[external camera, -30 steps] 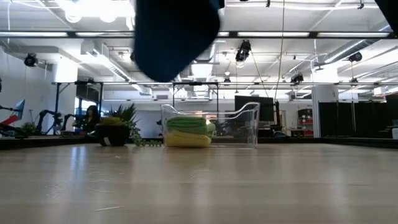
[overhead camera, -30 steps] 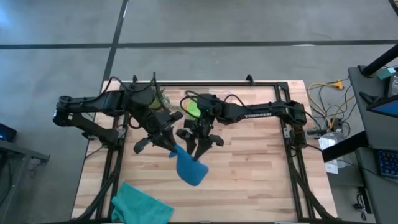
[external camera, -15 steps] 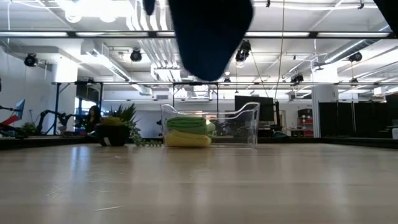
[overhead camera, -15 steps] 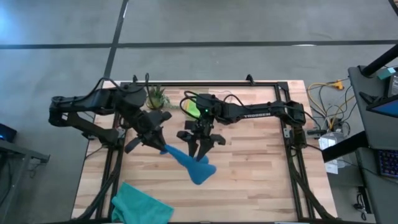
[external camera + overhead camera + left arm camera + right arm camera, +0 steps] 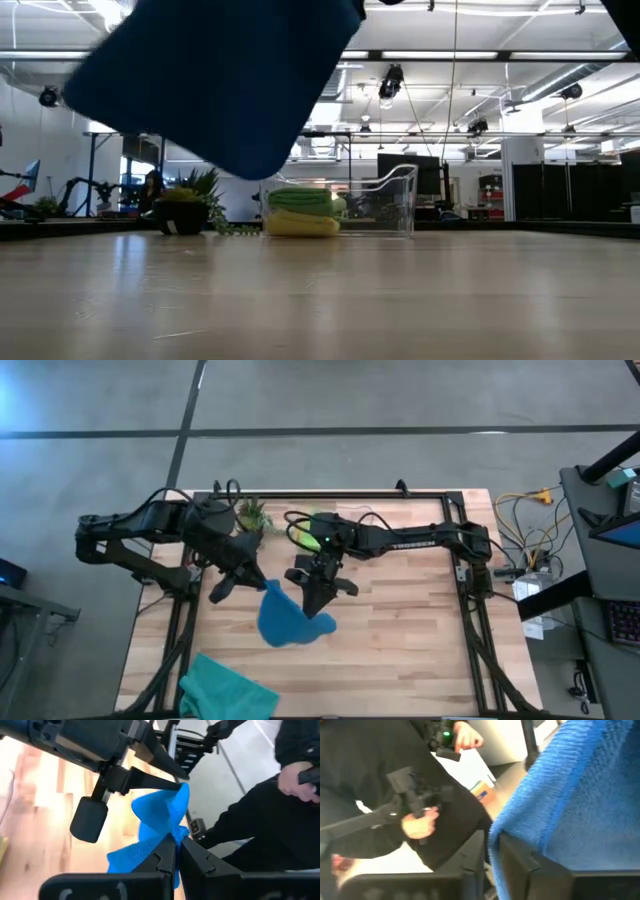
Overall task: Fold microfiber towels
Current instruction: Fold the blue microfiber towel
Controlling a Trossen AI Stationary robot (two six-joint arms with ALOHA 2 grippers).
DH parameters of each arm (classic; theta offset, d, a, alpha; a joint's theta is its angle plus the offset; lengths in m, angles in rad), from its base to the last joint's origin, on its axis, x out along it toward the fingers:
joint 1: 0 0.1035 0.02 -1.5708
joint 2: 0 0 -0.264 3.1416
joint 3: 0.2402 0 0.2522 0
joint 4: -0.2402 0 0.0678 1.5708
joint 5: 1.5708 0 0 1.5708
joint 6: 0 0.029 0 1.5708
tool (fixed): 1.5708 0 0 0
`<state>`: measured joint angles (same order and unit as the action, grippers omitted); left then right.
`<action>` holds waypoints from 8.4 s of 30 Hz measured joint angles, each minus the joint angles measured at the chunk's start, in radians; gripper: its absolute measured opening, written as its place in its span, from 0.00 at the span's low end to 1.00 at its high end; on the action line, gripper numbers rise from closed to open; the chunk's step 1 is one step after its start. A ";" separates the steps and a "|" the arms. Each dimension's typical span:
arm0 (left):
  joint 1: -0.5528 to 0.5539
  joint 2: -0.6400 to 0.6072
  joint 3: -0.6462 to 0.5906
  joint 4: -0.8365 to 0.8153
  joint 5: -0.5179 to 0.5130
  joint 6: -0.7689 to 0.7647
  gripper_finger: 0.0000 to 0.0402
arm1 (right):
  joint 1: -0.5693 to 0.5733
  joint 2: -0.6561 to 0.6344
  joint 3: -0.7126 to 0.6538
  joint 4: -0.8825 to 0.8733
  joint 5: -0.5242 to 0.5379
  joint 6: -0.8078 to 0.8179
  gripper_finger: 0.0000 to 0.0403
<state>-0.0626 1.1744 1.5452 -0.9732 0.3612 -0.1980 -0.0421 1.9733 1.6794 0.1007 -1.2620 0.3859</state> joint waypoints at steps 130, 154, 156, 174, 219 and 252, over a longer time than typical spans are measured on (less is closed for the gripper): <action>0.070 0.036 -0.678 0.615 0.080 0.077 0.00 | 0.236 -0.662 -0.651 -0.599 1.457 0.189 0.02; 0.221 0.105 -0.303 0.333 -0.146 0.197 0.00 | 0.194 -0.986 -0.713 -0.771 1.682 -0.028 0.02; 0.168 0.136 -0.328 0.314 -0.120 0.173 0.00 | 0.257 -0.983 -0.761 -0.768 1.680 0.043 0.02; -0.058 0.508 -0.409 0.463 0.164 0.127 0.00 | 0.804 -0.755 -1.180 -0.273 1.716 0.719 0.02; -0.035 0.499 -0.439 0.598 -0.369 0.214 0.00 | 0.824 -0.638 -1.207 -0.308 1.877 1.110 0.02; 0.010 0.557 -0.443 0.642 -0.509 0.232 0.00 | 0.631 -0.638 -1.207 -0.420 1.892 1.165 0.02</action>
<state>-0.0523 1.7313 1.1023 -0.3314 -0.1482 0.0337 0.5893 1.3350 0.4725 -0.3195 0.6300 1.5510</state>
